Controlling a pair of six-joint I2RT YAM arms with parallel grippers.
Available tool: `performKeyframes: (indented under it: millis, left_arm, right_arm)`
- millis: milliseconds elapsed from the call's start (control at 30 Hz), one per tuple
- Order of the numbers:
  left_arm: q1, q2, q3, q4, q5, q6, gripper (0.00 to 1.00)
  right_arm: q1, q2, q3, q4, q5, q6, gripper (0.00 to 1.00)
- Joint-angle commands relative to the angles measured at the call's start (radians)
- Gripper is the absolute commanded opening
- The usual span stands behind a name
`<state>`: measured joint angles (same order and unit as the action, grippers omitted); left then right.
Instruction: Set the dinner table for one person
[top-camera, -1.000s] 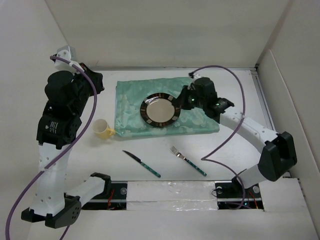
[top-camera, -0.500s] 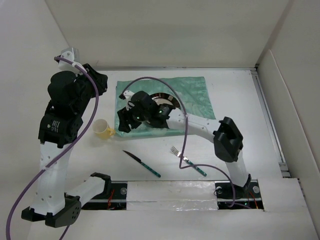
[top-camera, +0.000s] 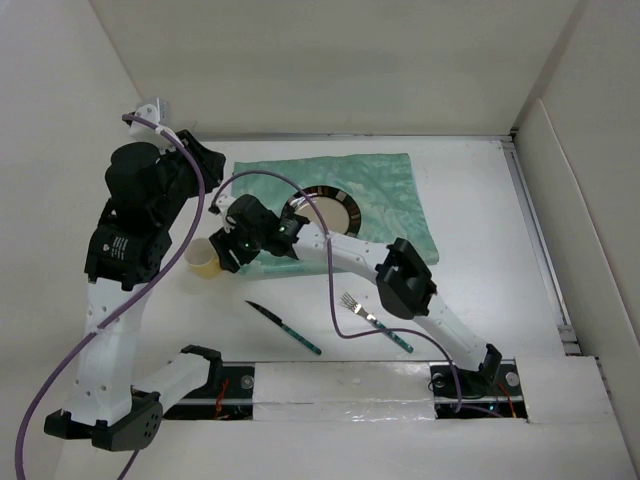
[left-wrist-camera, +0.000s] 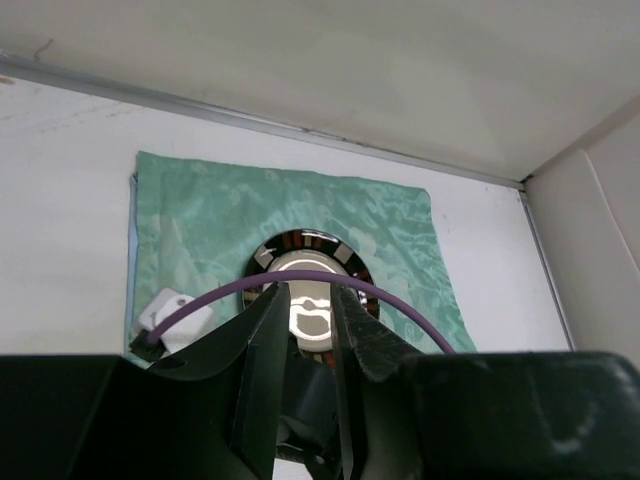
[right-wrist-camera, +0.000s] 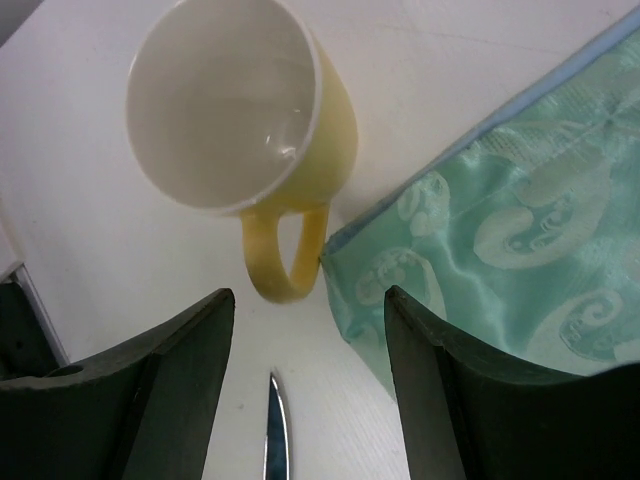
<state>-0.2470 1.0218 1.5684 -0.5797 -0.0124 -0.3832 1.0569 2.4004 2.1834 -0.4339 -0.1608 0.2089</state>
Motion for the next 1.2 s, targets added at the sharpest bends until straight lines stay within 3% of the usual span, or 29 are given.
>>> performKeyframes:
  millis: [0,200,433,533,600,633,733,867,900,1067,1167]
  left_arm:
    - [-0.003,-0.011,-0.033,0.053,0.051,-0.008,0.20]
    - [-0.003,-0.026,-0.091,0.069,0.097,-0.026,0.20]
    - [-0.003,-0.038,-0.099,0.061,0.068,-0.013,0.20]
    - [-0.003,-0.040,-0.096,0.060,0.062,-0.010,0.20]
    - [-0.003,-0.043,-0.087,0.057,0.045,-0.005,0.20]
    - [-0.003,-0.043,-0.082,0.055,0.037,-0.003,0.20]
    - [-0.003,-0.039,-0.047,0.040,0.022,0.004,0.20]
    - [-0.003,-0.013,0.057,0.020,-0.047,0.009,0.22]
    - [-0.003,0.001,0.106,0.020,-0.054,0.009,0.27]
    - [-0.003,0.041,0.197,0.029,-0.015,-0.002,0.38]
    - [-0.003,0.057,0.188,0.046,0.037,-0.008,0.42]
  right_arm:
    - [0.022,0.031,0.116,-0.020,0.013,-0.025,0.67]
    - [0.040,0.120,0.211,-0.002,0.004,0.012,0.61]
    - [0.060,0.128,0.207,0.049,0.053,0.044,0.43]
    - [0.069,0.135,0.222,0.050,0.066,0.043,0.44]
    - [0.069,0.137,0.225,0.043,0.089,0.041,0.31]
    - [0.069,0.125,0.211,0.049,0.095,0.046,0.16]
    - [0.069,0.074,0.152,0.139,0.095,0.102,0.00]
    - [0.069,-0.055,0.081,0.314,0.043,0.199,0.00]
    - [0.054,-0.076,0.076,0.336,0.023,0.237,0.00]
    - [-0.034,-0.245,-0.023,0.472,-0.006,0.316,0.00]
    - [-0.128,-0.391,-0.181,0.517,-0.003,0.330,0.00]
